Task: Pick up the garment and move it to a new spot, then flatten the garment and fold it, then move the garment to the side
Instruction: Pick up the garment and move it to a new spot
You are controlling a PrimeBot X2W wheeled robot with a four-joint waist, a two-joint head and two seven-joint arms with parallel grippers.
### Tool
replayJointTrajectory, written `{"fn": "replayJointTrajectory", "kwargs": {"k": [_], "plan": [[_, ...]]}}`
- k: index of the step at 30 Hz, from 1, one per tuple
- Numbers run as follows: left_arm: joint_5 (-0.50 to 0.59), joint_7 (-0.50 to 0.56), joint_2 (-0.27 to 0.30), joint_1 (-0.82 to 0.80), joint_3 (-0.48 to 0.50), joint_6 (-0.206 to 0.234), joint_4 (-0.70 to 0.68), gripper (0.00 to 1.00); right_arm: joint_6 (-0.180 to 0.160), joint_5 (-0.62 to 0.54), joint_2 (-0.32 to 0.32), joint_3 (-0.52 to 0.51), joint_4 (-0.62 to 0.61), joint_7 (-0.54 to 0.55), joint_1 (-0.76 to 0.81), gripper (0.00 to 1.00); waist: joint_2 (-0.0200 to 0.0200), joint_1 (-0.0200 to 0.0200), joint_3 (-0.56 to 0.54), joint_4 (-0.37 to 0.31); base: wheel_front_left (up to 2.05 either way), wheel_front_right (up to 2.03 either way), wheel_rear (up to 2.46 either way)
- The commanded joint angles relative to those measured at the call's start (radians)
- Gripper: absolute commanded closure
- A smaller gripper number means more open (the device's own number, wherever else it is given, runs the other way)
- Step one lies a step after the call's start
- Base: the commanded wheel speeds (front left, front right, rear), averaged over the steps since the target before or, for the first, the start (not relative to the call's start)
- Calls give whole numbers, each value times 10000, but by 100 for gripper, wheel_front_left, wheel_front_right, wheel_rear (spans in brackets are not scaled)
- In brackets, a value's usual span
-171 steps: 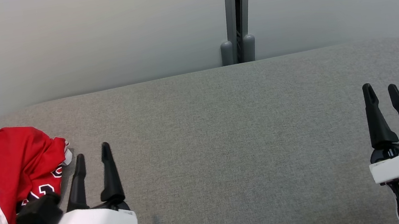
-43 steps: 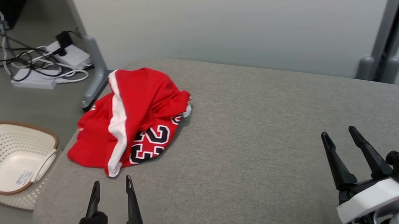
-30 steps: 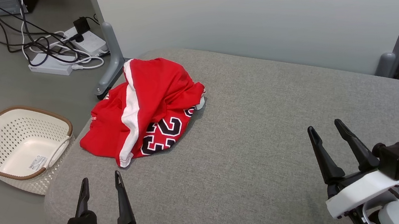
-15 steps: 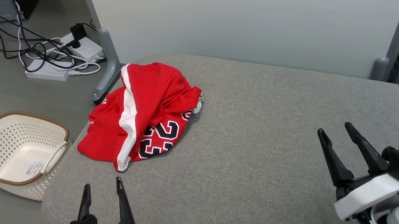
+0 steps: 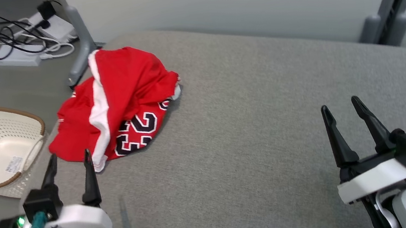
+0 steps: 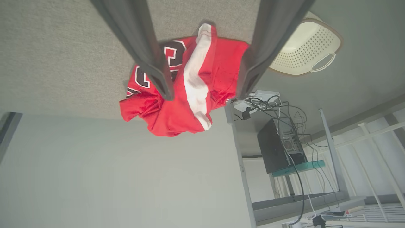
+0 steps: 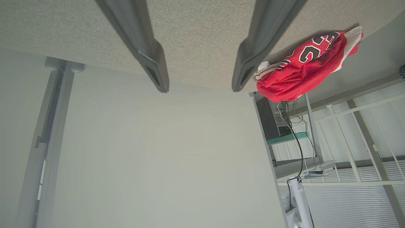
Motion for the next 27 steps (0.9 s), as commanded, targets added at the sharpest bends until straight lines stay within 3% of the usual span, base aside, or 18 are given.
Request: {"fn": "replayJointTrajectory", "kwargs": {"k": [1, 8, 14, 21, 27], "plan": [[-36, 73, 134, -444, -4, -152, 129, 0, 17, -84, -68, 18, -87, -5, -225, 0, 0, 0, 577, -424, 0, 0, 0], [-99, 1374, 892, -2510, -352, -1189, 1419, 0, 17, -519, -73, 335, -341, -5, -1045, 0, 0, 0, 1810, -1015, 0, 0, 0], [-271, 2469, 1360, -3937, -701, -1778, 2488, 0, 17, -601, -67, 665, -358, -5, -1431, 0, 0, 0, 2418, -1499, 0, 0, 0], [-376, 3265, 1712, -5125, -873, -1900, 3752, 0, 17, -660, -64, 766, -328, -5, -1593, 0, 0, 0, 2759, -1871, 0, 0, 0], [-121, 3630, 1853, -5961, -1108, -1620, 4943, 0, 17, -706, -64, 869, -292, -5, -1668, 0, 0, 0, 2948, -2058, 0, 0, 0]]}}
